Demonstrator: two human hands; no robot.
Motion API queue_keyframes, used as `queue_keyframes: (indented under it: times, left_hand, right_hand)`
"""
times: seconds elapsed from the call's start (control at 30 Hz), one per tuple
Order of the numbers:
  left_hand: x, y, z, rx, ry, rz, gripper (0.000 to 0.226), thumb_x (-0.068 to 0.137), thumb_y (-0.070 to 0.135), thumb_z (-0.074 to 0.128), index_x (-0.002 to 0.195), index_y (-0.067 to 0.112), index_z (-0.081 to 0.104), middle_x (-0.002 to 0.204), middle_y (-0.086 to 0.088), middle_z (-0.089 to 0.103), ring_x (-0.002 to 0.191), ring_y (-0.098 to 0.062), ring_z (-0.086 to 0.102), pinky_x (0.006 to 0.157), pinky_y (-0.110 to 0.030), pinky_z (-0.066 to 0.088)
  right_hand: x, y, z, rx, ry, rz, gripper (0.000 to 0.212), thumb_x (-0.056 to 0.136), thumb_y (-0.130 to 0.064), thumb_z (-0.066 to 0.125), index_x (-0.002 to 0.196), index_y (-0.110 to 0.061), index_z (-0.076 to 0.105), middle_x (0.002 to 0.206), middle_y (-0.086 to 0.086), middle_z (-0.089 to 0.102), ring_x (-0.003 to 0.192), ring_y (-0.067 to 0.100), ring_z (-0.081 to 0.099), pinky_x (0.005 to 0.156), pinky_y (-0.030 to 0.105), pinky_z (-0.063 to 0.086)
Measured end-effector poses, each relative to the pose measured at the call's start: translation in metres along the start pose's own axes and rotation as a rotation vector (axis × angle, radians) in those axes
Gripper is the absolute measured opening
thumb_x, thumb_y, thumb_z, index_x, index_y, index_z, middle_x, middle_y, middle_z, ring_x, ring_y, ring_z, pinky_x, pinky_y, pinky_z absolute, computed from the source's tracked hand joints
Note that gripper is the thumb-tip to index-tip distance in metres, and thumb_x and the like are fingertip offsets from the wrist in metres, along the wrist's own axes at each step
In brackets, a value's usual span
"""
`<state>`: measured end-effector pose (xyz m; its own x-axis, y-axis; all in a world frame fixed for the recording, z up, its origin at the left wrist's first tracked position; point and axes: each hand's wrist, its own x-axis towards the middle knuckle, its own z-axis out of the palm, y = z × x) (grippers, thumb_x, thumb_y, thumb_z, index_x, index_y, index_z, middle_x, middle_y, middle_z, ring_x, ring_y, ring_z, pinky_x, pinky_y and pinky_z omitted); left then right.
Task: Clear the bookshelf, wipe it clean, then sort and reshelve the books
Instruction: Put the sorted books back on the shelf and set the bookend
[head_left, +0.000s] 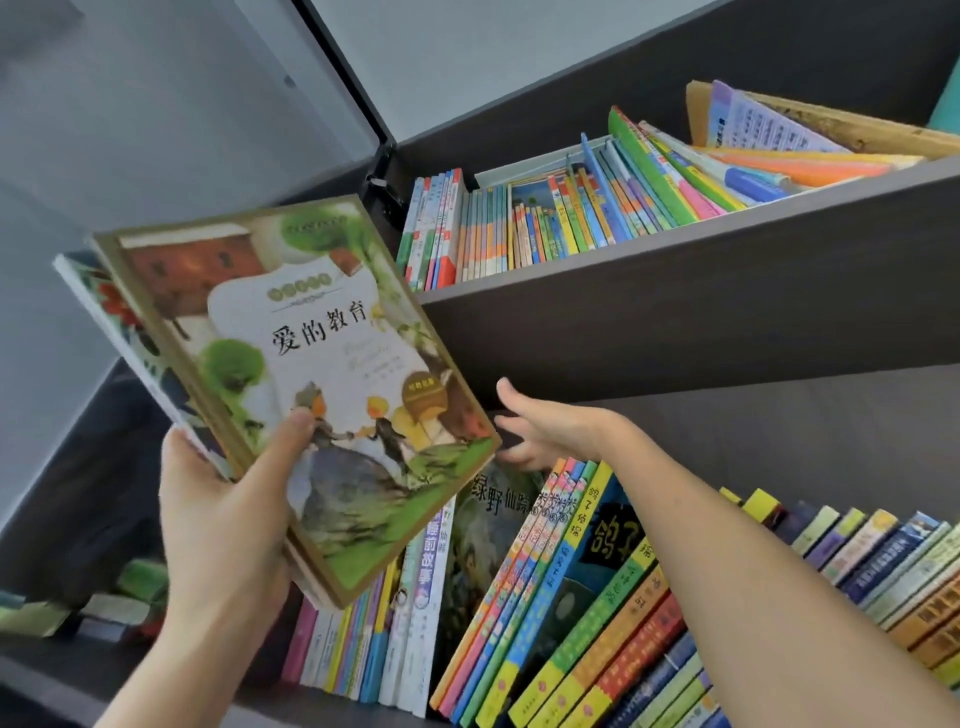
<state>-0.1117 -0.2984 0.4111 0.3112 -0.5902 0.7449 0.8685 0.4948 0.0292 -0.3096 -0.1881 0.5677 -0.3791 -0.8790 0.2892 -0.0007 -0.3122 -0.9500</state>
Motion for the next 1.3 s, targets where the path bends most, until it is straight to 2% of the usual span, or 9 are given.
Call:
queue_keyframes:
  times: [0.17, 0.27, 0.47, 0.6, 0.83, 1.0, 1.1, 1.2, 1.3]
  left_hand:
    - [-0.004, -0.003, 0.014, 0.014, -0.083, -0.03, 0.027, 0.083, 0.008, 0.069, 0.102, 0.021, 0.055, 0.098, 0.004, 0.073, 0.09, -0.015, 0.071, 0.069, -0.031, 0.059]
    - [-0.009, -0.013, 0.026, 0.055, -0.124, -0.038, 0.027, 0.082, 0.009, 0.07, 0.098, 0.026, 0.055, 0.097, 0.005, 0.073, 0.091, -0.016, 0.071, 0.075, -0.039, 0.057]
    - [-0.006, -0.028, 0.035, 0.136, -0.113, -0.057, 0.027, 0.082, 0.015, 0.073, 0.097, 0.027, 0.055, 0.098, 0.006, 0.071, 0.091, -0.013, 0.07, 0.08, -0.042, 0.057]
    - [0.0, -0.034, 0.031, 0.166, -0.083, -0.071, 0.026, 0.083, 0.015, 0.073, 0.096, 0.027, 0.054, 0.098, 0.006, 0.07, 0.089, -0.011, 0.069, 0.08, -0.042, 0.057]
    - [0.001, -0.036, 0.029, 0.225, -0.062, -0.011, 0.027, 0.083, 0.015, 0.073, 0.094, 0.031, 0.053, 0.096, 0.007, 0.069, 0.086, -0.006, 0.068, 0.077, -0.036, 0.057]
    - [0.001, -0.033, 0.03, 0.191, -0.049, -0.01, 0.028, 0.083, 0.016, 0.073, 0.093, 0.032, 0.053, 0.097, 0.007, 0.069, 0.09, -0.011, 0.069, 0.08, -0.044, 0.057]
    - [0.004, -0.03, 0.03, 0.173, -0.035, 0.001, 0.029, 0.082, 0.016, 0.074, 0.092, 0.033, 0.053, 0.099, 0.006, 0.068, 0.093, -0.013, 0.068, 0.083, -0.045, 0.056]
    - [0.003, -0.029, 0.03, 0.172, -0.04, 0.012, 0.03, 0.082, 0.016, 0.074, 0.091, 0.034, 0.052, 0.098, 0.007, 0.068, 0.092, -0.013, 0.068, 0.083, -0.045, 0.056]
    - [-0.005, -0.027, 0.031, 0.194, -0.074, 0.023, 0.03, 0.082, 0.016, 0.074, 0.092, 0.036, 0.053, 0.096, 0.011, 0.069, 0.09, -0.008, 0.068, 0.081, -0.041, 0.056]
  right_hand:
    - [0.003, 0.002, -0.002, -0.818, 0.143, -0.102, 0.089, 0.089, -0.076, 0.01, 0.149, -0.013, 0.03, 0.153, 0.016, 0.031, 0.141, 0.036, 0.029, 0.117, 0.046, 0.023]
    - [-0.003, 0.0, -0.007, -0.946, 0.167, -0.105, 0.089, 0.081, -0.084, 0.022, 0.137, -0.02, 0.047, 0.139, 0.005, 0.052, 0.128, 0.024, 0.048, 0.112, 0.037, 0.033]
    - [-0.01, -0.004, -0.015, -0.882, 0.259, -0.168, 0.083, 0.088, -0.075, 0.014, 0.14, -0.018, 0.044, 0.145, 0.014, 0.043, 0.134, 0.03, 0.041, 0.115, 0.038, 0.027]
    - [0.0, -0.004, -0.02, -0.794, 0.335, -0.128, 0.107, 0.071, -0.092, 0.019, 0.149, -0.021, 0.032, 0.15, 0.015, 0.038, 0.138, 0.033, 0.035, 0.114, 0.044, 0.025]
    - [0.004, -0.011, -0.024, -0.494, 0.351, -0.25, 0.091, 0.079, -0.086, 0.007, 0.152, -0.033, 0.015, 0.149, 0.02, 0.036, 0.14, 0.042, 0.027, 0.113, 0.065, 0.006]
    - [-0.007, -0.009, -0.02, -0.577, 0.382, -0.289, 0.086, 0.082, -0.081, 0.005, 0.153, -0.032, 0.015, 0.143, 0.021, 0.046, 0.132, 0.041, 0.042, 0.112, 0.061, 0.009]
    - [-0.007, 0.0, -0.015, -0.725, 0.36, -0.193, 0.092, 0.081, -0.083, 0.007, 0.154, -0.027, 0.009, 0.133, 0.025, 0.054, 0.114, 0.038, 0.059, 0.109, 0.052, 0.03]
    - [-0.006, 0.006, -0.011, -0.826, 0.37, -0.089, 0.106, 0.076, -0.087, 0.015, 0.153, -0.015, 0.012, 0.152, 0.022, 0.032, 0.127, 0.04, 0.047, 0.111, 0.05, 0.032]
    - [-0.005, 0.004, -0.015, -0.866, 0.426, -0.044, 0.103, 0.078, -0.086, 0.01, 0.154, -0.017, 0.005, 0.153, 0.019, 0.031, 0.071, 0.027, 0.069, 0.093, 0.045, 0.04]
